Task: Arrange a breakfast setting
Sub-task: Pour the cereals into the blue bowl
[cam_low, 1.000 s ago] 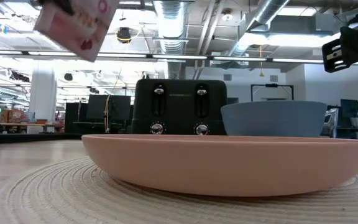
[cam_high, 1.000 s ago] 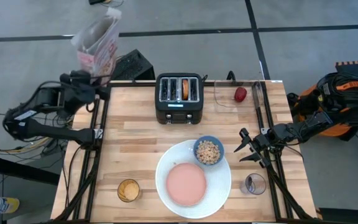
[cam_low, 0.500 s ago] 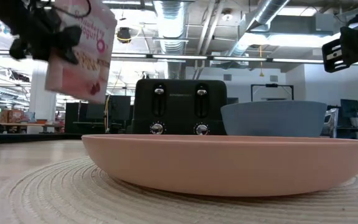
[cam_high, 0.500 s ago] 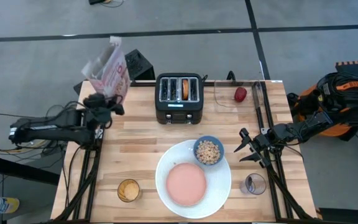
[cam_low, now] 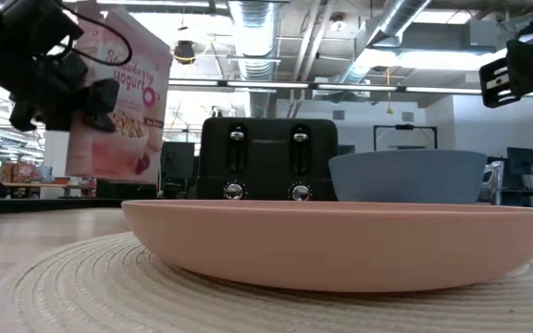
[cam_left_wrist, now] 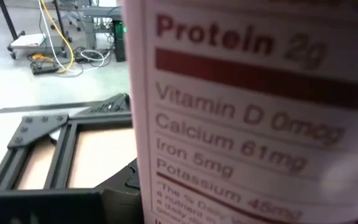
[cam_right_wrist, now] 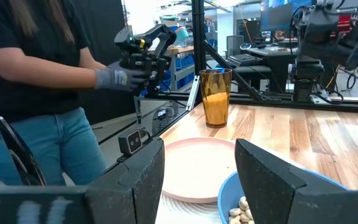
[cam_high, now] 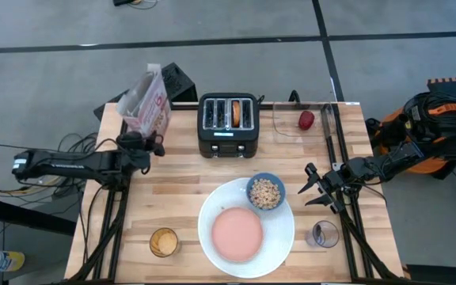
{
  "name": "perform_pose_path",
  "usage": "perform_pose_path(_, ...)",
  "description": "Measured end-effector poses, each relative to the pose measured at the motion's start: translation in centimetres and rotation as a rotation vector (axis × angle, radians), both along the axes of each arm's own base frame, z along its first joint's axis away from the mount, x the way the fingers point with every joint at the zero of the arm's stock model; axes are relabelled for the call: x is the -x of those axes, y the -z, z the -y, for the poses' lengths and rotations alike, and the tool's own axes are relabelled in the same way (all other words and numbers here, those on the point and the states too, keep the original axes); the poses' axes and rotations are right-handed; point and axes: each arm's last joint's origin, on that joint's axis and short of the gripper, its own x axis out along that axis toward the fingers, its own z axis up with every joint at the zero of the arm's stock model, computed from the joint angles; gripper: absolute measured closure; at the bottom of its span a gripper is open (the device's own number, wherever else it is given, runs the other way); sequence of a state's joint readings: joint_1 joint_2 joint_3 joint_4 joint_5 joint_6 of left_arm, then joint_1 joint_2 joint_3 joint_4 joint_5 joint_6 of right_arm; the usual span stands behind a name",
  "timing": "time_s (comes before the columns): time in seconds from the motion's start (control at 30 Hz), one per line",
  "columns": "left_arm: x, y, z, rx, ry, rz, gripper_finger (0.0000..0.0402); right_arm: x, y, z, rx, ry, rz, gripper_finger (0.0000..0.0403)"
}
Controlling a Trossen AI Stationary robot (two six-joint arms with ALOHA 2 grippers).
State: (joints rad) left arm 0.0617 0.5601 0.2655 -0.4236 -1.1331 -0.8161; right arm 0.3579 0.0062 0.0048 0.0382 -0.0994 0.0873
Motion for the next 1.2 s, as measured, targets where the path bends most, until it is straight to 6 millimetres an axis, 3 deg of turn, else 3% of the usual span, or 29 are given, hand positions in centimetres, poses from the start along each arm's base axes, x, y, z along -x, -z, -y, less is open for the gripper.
perform_pose_path(0.33, 0.7, 4.0, 0.3, 0.01, -0.042, 0.099, 0.025, 0.0, 0.0, 0.0, 0.0, 0.0, 0.0, 0.0186)
perform_pose_path(0.73, 0.3, 4.0, 0.4, 0.009, 0.001, 0.095, 0.0238, 0.0, 0.0, 0.0, 0.0, 0.0, 0.0, 0.0186)
perform_pose_path(1.2, 0.2, 4.1, 0.5, 0.058, 0.05, 0.102, 0.0098, 0.0, 0.0, 0.0, 0.0, 0.0, 0.0, 0.0186)
